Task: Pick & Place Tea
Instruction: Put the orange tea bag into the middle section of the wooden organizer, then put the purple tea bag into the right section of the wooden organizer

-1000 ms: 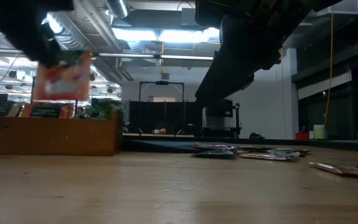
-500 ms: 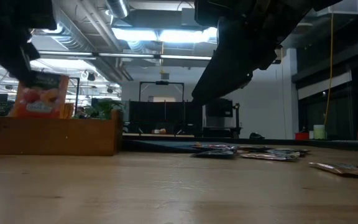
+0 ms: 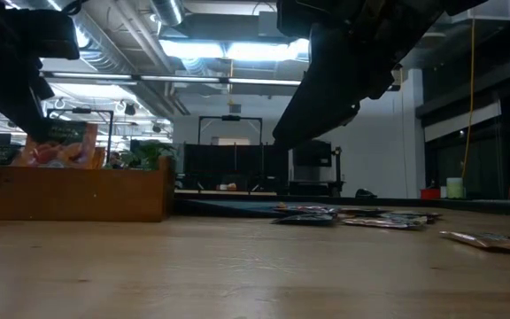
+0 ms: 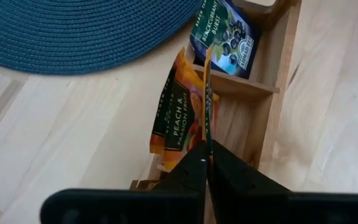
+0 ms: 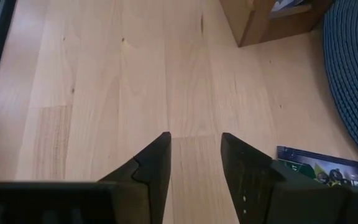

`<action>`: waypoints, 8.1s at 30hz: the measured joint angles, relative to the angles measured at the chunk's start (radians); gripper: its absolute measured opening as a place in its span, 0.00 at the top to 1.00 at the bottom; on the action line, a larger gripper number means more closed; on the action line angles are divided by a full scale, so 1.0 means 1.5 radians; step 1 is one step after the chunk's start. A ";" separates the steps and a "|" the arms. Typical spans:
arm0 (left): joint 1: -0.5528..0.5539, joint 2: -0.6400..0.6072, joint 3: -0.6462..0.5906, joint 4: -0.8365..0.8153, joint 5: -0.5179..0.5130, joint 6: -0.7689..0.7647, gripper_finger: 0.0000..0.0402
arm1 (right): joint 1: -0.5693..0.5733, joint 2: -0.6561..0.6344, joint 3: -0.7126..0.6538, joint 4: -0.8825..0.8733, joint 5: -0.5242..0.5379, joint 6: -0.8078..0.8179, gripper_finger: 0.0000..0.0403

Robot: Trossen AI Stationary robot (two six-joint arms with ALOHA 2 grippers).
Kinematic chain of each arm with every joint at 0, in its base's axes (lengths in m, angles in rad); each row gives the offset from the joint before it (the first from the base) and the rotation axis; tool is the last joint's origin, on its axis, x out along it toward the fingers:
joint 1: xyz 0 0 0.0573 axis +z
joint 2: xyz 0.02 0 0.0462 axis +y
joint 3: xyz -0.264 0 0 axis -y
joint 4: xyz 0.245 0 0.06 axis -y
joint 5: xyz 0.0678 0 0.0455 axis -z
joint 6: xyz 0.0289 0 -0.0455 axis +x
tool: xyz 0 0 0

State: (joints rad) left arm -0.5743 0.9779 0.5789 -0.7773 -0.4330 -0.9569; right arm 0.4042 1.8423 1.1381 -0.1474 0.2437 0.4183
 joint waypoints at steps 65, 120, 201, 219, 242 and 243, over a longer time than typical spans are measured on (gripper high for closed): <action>0.212 0.712 0.502 0.380 0.029 0.418 0.99 | 0.145 -0.015 0.000 -0.598 0.226 0.581 0.65; 0.111 0.747 0.504 0.245 0.155 0.571 0.99 | 0.110 0.026 0.000 -0.176 0.034 0.208 0.65; -0.029 0.665 0.502 0.156 -0.195 0.446 0.99 | -0.113 0.122 0.001 0.101 -0.332 0.171 0.49; 0.004 0.700 0.502 0.152 0.044 0.395 0.99 | -0.110 0.121 0.001 0.102 -0.316 0.163 0.49; 0.011 0.723 0.503 0.160 0.048 0.385 0.99 | -0.107 0.122 -0.001 0.129 -0.289 0.216 0.49; 0.011 0.723 0.503 0.162 0.049 0.385 0.99 | -0.107 0.122 -0.001 0.130 -0.277 0.224 0.49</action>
State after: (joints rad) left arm -0.5575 2.0622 1.3327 -0.5339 -0.3596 -0.3797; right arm 0.2432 2.0260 1.1362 0.0476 -0.1716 0.7540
